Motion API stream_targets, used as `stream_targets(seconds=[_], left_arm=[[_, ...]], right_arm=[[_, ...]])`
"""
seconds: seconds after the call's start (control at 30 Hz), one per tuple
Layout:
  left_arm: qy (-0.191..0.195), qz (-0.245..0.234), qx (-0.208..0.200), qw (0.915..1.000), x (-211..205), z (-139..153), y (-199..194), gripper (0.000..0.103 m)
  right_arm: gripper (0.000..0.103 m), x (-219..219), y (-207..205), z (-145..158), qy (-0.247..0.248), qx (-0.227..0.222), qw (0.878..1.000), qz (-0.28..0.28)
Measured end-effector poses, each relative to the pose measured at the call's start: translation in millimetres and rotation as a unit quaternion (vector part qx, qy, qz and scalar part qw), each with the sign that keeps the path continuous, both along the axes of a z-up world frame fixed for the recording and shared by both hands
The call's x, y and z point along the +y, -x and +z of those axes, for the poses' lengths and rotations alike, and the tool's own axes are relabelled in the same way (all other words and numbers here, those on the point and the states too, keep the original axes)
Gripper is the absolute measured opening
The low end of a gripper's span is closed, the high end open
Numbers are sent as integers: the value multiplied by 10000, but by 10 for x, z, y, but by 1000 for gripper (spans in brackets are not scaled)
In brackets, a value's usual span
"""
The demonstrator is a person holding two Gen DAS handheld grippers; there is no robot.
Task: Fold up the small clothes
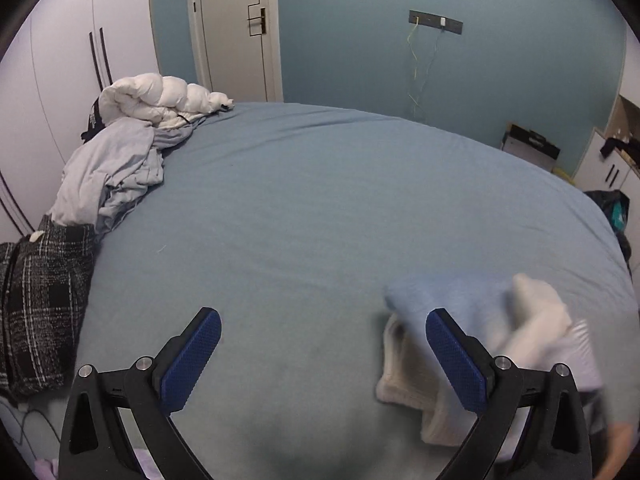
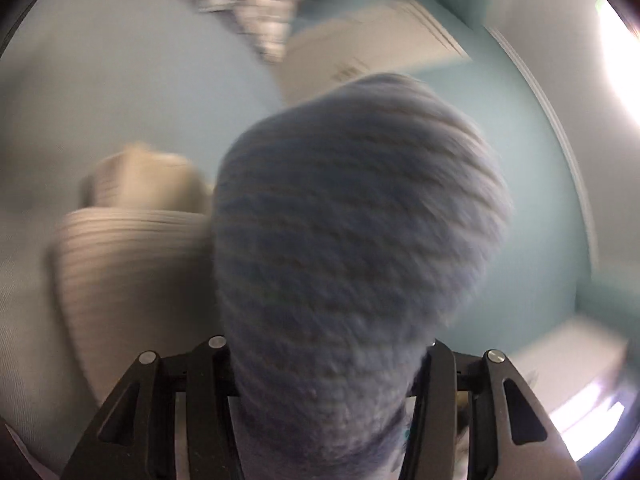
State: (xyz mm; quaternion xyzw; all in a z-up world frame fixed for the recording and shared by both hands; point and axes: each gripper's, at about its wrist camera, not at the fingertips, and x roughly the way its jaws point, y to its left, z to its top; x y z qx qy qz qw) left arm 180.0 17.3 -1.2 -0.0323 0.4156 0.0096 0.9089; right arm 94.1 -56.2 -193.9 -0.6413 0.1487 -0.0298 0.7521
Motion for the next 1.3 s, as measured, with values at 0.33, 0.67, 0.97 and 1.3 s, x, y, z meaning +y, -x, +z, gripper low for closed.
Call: stream_targets(seconds=[0.33, 0.67, 0.97, 1.3], left_arm=[[247, -1105, 8, 9936, -663, -46, 54, 103], [78, -1276, 280, 9914, -993, -179, 175, 103], [-1037, -1134, 594, 9863, -1281, -794, 115, 103], [564, -1239, 875, 9868, -823, -532, -46, 103]], right_arm=[[75, 140, 126, -282, 597, 118, 9979, 204], [97, -1010, 218, 1482, -4360, 2034, 8728, -824], [99, -2101, -205, 763, -6956, 2639, 6324, -2157], [101, -2343, -436, 795, -7429, 3089, 5432, -2400]])
